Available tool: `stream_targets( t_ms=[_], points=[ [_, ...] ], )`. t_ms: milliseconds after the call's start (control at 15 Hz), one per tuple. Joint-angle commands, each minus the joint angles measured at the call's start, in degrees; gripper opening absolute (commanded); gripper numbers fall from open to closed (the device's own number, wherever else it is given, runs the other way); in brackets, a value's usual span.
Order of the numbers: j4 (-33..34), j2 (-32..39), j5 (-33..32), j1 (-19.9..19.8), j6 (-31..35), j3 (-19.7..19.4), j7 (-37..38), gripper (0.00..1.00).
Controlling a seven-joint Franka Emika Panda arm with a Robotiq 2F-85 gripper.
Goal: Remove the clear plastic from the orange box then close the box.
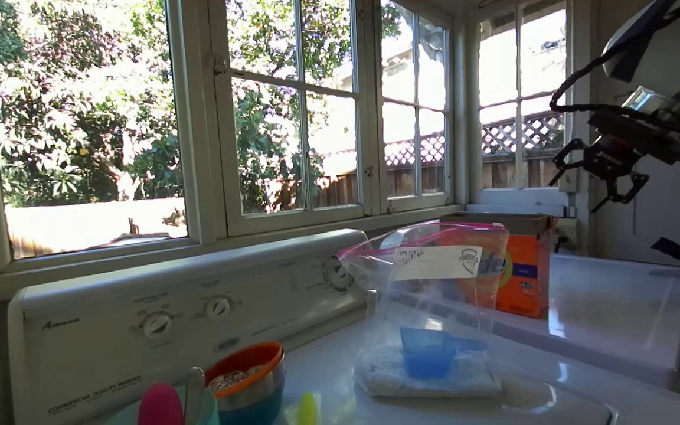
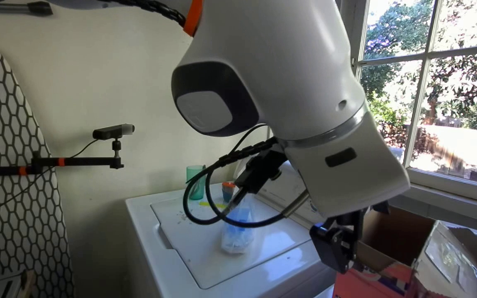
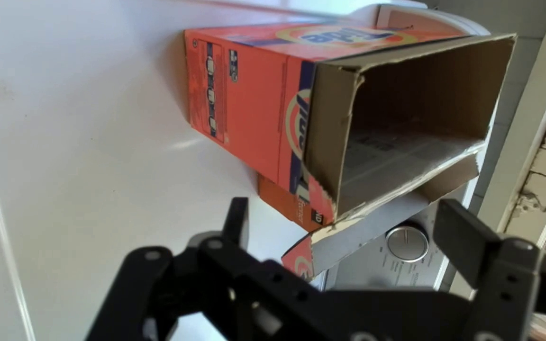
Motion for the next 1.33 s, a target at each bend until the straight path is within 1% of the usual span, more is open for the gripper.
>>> stream_targets(
  t_ms=[0, 200, 267, 333, 467, 600, 800, 933, 1133, 1267],
  points=[
    [-0.4, 0.4, 1.9, -1.0, -0.3, -1.3, -3.0, 1.00],
    [2.0, 2.9, -1.8, -1.9, -3.1, -2.6, -2.2, 1.00],
    [2.8, 3.4, -1.5, -2.0, -4.6, -2.5, -3.2, 1.00],
    [0.7, 1.6, -0.7, -1.6, -1.6, -2.2, -2.3, 1.00],
    [1.5, 2.5, -0.7, -1.8, -2.5, -2.2, -2.9, 1.00],
    [5.0, 4.3, 2.4, -2.5, -4.8, -1.8, -7.1, 1.00],
    [9.4, 7.1, 5.1, -3.7, -8.9, -2.0, -11.0, 1.00],
    [12.6, 9.5, 5.2, -4.6, -12.4, -2.2, -11.3, 1.00],
    [16.9, 13.6, 3.9, -5.9, -16.5, -2.2, -9.2, 1.00],
    [19.0, 15.9, 3.4, -6.5, -17.3, -2.2, -7.2, 1.00]
  ],
)
